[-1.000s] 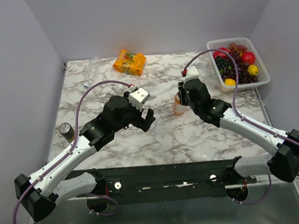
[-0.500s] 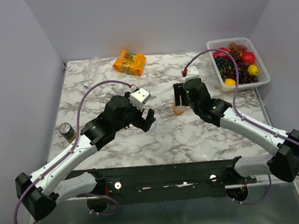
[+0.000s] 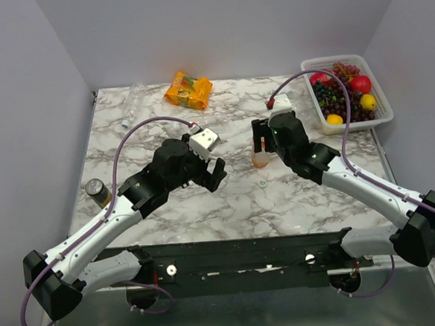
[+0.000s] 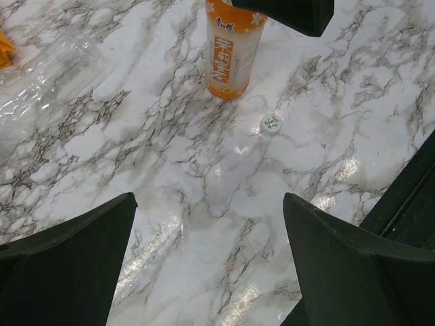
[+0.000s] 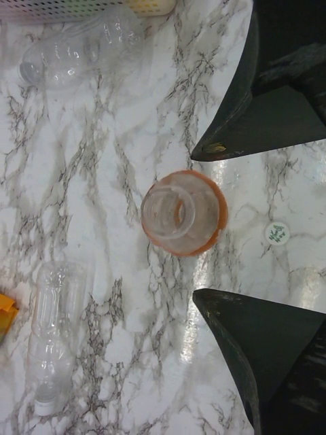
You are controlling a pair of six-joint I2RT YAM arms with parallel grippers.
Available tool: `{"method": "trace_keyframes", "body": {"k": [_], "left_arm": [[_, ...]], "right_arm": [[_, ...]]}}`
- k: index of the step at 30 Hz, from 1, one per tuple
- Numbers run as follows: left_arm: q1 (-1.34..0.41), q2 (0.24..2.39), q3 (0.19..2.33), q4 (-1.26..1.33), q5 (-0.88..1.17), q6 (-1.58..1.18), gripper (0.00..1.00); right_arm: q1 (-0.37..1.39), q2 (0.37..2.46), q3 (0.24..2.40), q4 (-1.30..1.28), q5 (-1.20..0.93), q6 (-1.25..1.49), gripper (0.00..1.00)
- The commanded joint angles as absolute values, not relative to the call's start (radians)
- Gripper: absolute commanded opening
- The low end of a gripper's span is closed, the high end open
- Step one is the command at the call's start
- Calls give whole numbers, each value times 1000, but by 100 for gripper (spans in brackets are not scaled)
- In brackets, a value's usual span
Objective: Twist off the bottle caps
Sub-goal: Place the bottle without the bottle cap at the center of the board, then pick up the plastic bottle from the corner of the board.
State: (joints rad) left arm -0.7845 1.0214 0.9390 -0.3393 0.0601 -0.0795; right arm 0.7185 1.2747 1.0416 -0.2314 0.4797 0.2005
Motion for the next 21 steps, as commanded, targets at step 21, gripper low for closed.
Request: {"method": "trace_keyframes", "body": {"k": [21], "left_arm": [[-782, 1011, 942, -339, 60, -84, 99]], "right_arm": [[362, 1072, 1052, -225, 114, 170, 83]]}}
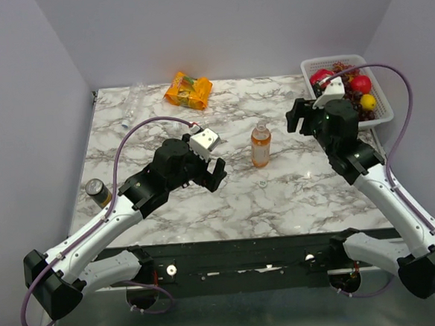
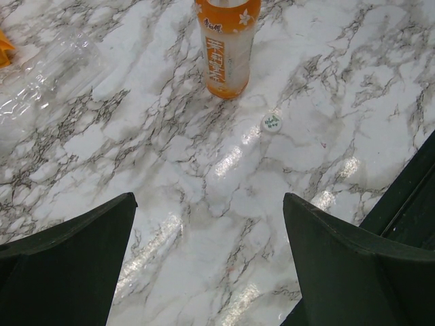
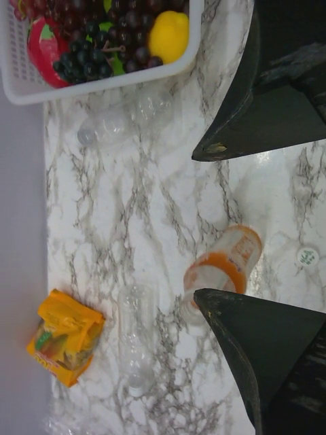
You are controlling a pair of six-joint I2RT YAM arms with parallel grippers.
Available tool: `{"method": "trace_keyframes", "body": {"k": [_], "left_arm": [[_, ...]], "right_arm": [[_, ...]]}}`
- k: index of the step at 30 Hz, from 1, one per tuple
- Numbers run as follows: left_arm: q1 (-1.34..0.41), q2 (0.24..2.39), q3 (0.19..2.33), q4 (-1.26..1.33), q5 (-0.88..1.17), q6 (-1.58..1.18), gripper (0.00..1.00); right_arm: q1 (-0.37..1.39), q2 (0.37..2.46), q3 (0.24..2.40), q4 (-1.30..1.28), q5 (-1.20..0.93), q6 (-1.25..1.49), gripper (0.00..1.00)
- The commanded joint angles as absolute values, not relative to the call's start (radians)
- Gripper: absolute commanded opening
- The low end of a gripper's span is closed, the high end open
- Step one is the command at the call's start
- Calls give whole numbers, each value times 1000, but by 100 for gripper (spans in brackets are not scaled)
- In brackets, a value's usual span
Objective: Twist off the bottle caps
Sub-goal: Pick up the plastic bottle from the corner of the board.
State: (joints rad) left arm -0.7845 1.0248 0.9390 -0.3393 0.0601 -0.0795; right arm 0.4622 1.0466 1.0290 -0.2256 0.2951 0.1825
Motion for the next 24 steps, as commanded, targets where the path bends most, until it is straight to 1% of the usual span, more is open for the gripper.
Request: {"method": "trace_keyframes", "body": {"k": [1, 3, 4, 8, 9, 14, 15, 18, 19, 22, 24], "left_arm": [[-782, 1011, 942, -339, 63, -86, 99], [-784, 1012, 943, -341, 61, -84, 99], [-784, 1012, 943, -342, 61, -86, 99], [-782, 1015, 946, -345, 60, -83, 99], [-782, 1015, 948, -348, 61, -81, 99], [-782, 1023, 951, -354, 61, -80, 99], [-782, 1025, 951, -354, 64, -80, 99], [-782, 1031, 951, -356, 67, -78, 99], [-782, 1032, 951, -356, 69, -80, 99], [-782, 1042, 953, -359, 77, -78, 99], [-782, 1049, 956, -360, 74, -78, 99]], "right_arm": [[312, 1103, 1072, -225, 92, 161, 83], [266, 1135, 1094, -224, 42, 155, 83], [215, 1159, 1109, -225, 19, 149, 83], [75, 1284, 1204, -224, -179, 173, 84], [61, 1343, 1221, -227, -186, 172, 84], [51, 1540, 1376, -291, -115, 69, 83], [49, 1615, 1444, -308, -120, 51, 82], [51, 1719, 1547, -366, -92, 11, 80], [52, 1777, 1607, -379, -91, -47, 79], [64, 1874, 1708, -413, -98, -127, 78], [80, 1911, 1750, -436, -58, -170, 78]]}}
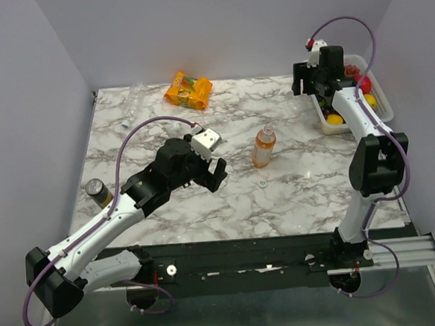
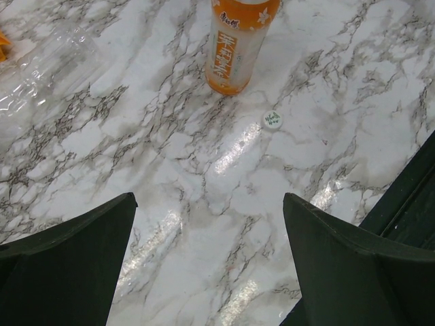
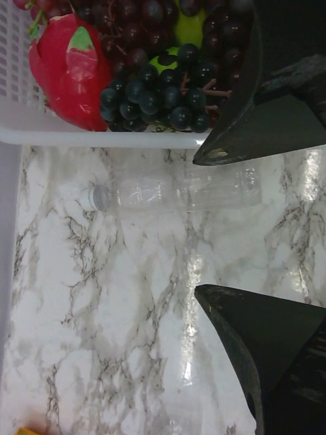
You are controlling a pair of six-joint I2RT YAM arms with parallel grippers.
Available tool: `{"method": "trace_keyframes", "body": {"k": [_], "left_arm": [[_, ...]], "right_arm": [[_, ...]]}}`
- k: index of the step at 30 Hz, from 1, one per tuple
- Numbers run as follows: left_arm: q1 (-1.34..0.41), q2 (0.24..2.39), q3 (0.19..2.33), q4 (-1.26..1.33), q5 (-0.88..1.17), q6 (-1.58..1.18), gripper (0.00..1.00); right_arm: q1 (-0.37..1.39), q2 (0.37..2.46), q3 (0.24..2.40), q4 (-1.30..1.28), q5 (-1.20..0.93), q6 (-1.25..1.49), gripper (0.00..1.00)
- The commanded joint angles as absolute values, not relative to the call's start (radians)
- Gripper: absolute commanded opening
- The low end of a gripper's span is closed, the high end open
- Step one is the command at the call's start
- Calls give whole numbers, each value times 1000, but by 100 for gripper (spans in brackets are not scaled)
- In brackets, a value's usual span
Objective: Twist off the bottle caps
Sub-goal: Pick up the plastic bottle from the corner of the board.
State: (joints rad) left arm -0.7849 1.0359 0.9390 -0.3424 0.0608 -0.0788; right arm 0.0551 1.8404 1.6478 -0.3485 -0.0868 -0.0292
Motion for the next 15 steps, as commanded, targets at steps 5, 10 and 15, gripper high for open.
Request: {"method": "trace_keyframes", "body": {"k": [5, 10, 15], "left_arm": [[-782, 1068, 956, -364, 77, -78, 99], [-782, 1074, 956, -360, 89, -77, 99], [-782, 1075, 953, -357, 95, -75, 99]], "right_arm": [[121, 2045, 1922, -524, 55, -250, 78], [143, 2161, 1977, -583, 71, -308, 78], [153, 2223, 2005, -589, 139, -328, 78]]}}
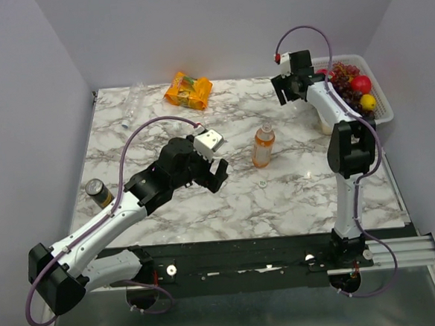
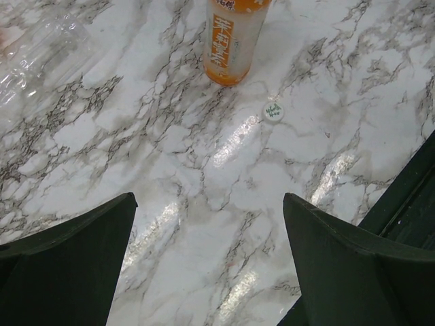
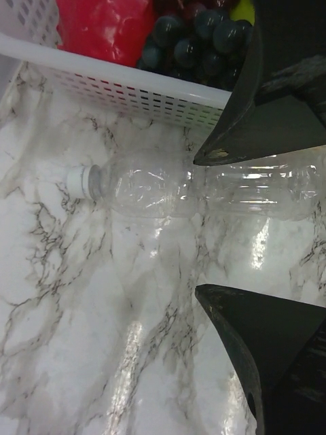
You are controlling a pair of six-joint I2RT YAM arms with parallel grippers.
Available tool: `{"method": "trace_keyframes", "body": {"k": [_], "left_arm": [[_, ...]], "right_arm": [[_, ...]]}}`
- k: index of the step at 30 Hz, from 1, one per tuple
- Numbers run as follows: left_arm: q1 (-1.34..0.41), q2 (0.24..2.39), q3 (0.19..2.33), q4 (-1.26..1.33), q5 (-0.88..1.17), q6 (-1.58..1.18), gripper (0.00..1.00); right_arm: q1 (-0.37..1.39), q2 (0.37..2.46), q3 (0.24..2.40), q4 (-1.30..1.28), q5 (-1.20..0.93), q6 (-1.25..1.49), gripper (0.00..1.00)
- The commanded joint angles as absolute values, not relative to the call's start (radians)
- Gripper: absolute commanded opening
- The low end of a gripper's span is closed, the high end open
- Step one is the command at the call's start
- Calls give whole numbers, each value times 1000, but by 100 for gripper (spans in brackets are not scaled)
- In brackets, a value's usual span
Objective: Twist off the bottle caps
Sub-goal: Pick up the plastic bottle from the corner of the board.
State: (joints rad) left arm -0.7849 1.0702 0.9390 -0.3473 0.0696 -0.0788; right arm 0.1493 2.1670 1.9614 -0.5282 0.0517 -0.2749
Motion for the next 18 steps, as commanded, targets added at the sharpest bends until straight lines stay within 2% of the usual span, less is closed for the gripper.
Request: {"method": "trace_keyframes", "body": {"k": [1, 18], "left_arm": [[-782, 1075, 953, -357, 97, -75, 99], [-782, 1077, 959, -367, 104, -72, 99]], "right_arm": [[155, 2236, 2008, -591, 153, -334, 78], [158, 2368, 2040, -581, 334, -351, 78]]}}
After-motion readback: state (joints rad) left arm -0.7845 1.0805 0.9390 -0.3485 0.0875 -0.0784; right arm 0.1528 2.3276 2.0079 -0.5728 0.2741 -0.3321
